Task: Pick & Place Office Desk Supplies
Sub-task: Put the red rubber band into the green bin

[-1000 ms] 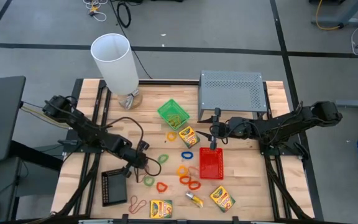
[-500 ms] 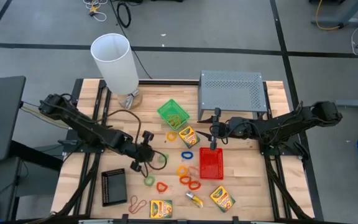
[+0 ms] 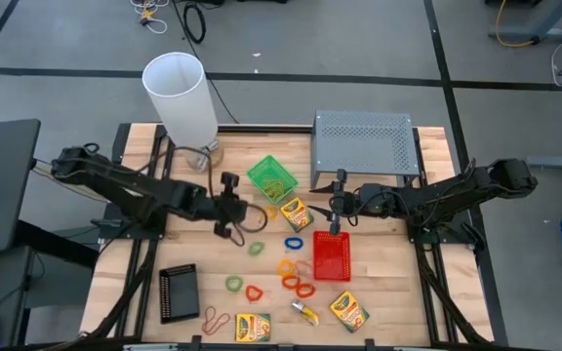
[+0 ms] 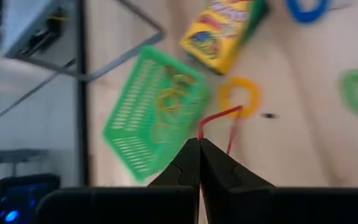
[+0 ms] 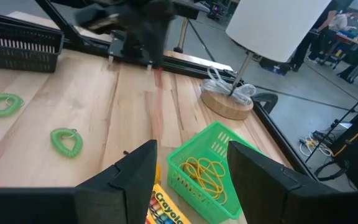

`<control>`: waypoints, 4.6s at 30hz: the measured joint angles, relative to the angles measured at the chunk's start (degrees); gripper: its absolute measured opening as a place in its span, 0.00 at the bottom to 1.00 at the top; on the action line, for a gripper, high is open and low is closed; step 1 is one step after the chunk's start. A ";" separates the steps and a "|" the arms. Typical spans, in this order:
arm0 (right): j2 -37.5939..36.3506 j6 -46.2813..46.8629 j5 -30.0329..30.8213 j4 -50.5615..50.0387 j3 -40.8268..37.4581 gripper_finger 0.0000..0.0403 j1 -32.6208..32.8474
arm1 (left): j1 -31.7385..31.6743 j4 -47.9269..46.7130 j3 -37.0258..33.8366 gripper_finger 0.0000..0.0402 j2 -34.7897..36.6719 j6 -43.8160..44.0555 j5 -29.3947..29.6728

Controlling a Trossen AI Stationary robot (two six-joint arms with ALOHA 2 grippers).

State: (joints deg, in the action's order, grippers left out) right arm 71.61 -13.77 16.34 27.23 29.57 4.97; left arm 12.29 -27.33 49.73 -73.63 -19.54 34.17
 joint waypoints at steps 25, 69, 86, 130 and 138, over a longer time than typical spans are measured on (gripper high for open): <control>0.00 -0.11 0.00 -0.02 0.01 0.51 0.00 | -26.65 21.68 0.66 0.00 -1.63 -16.51 -23.66; 0.00 0.90 0.00 -0.13 0.01 0.51 0.08 | -1.85 -1.59 0.68 0.59 -6.51 19.96 -41.05; 0.00 -0.04 -0.02 -0.11 0.01 0.51 0.11 | 24.54 5.16 0.68 0.59 -8.25 50.80 -23.77; -0.02 -0.63 5.48 -1.18 0.01 0.51 0.11 | 39.59 10.10 1.04 0.59 -31.24 75.83 -13.91; -0.02 -0.41 5.70 -1.30 0.00 0.51 0.09 | 39.15 4.66 1.05 0.59 -31.15 76.71 -14.05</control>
State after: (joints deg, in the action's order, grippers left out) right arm 71.59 -14.17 22.04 25.92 29.57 5.06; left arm 51.44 -22.68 50.78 -104.77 57.16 20.12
